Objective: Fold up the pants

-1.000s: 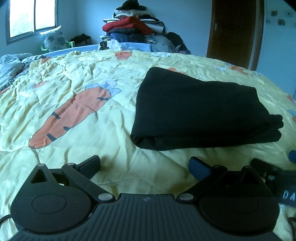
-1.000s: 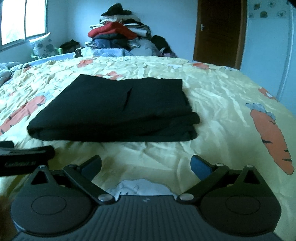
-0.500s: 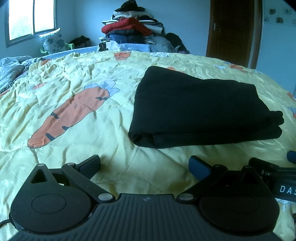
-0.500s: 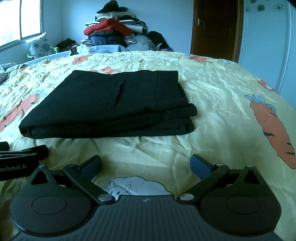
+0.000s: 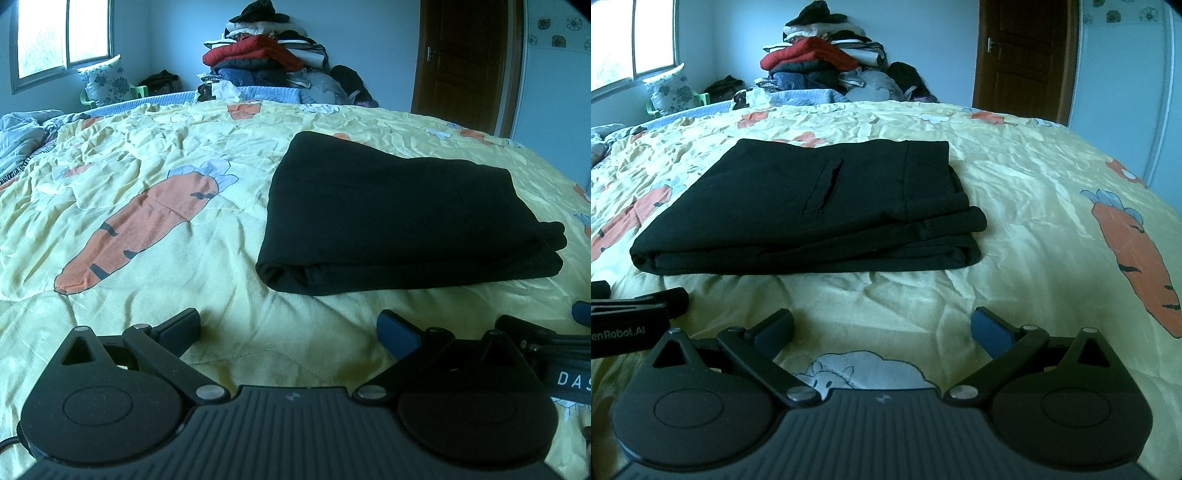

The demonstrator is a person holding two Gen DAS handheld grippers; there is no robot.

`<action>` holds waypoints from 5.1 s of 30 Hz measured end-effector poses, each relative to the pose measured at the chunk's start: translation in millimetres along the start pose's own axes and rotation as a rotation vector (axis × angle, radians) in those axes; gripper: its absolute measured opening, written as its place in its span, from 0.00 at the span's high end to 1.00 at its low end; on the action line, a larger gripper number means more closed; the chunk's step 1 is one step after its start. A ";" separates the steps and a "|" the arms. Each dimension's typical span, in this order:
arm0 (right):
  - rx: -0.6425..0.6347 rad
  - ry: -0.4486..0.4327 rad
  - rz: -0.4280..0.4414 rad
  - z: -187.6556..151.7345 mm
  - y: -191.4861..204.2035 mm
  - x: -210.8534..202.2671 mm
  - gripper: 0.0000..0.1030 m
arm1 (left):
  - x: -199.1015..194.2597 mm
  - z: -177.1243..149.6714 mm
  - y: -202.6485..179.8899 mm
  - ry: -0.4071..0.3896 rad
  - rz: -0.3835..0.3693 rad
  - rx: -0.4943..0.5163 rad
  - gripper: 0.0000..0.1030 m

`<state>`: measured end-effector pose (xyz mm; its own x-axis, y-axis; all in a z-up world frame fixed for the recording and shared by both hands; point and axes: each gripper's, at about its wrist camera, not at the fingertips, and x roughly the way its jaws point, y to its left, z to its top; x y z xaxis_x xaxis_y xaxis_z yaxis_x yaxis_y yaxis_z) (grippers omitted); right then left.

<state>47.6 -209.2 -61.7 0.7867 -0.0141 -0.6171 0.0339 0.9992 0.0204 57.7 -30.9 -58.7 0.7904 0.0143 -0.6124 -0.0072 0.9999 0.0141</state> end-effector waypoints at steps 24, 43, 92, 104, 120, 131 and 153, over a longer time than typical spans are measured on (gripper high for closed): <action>-0.001 0.000 0.001 0.1 0.6 0.1 0.00 | -0.4 0.0 -0.3 0.000 0.000 -0.001 0.00; -0.001 0.000 0.001 0.1 0.6 0.1 0.00 | -0.3 0.2 -0.3 0.001 -0.001 -0.001 0.00; -0.001 0.000 0.001 0.1 0.5 0.4 0.00 | -0.5 -0.3 -1.6 0.001 -0.006 0.000 0.00; -0.001 0.000 0.001 0.0 0.6 0.1 0.00 | -0.7 -0.8 -2.0 0.002 -0.007 0.001 0.00; -0.001 0.000 0.001 0.0 0.7 0.1 0.00 | -0.5 -0.8 -1.7 0.002 -0.007 0.001 0.00; -0.001 0.000 0.001 -0.1 0.6 0.1 0.00 | -0.5 -0.8 -2.0 0.002 -0.007 0.000 0.00; -0.097 -0.008 0.070 -3.2 10.0 -8.1 0.00 | -9.7 -1.6 6.6 0.006 -0.001 -0.024 0.00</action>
<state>39.6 -199.0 -59.0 0.7902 0.0559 -0.6103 -0.0806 0.9967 -0.0130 49.0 -24.4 -53.9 0.7871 0.0135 -0.6167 -0.0212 0.9998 -0.0052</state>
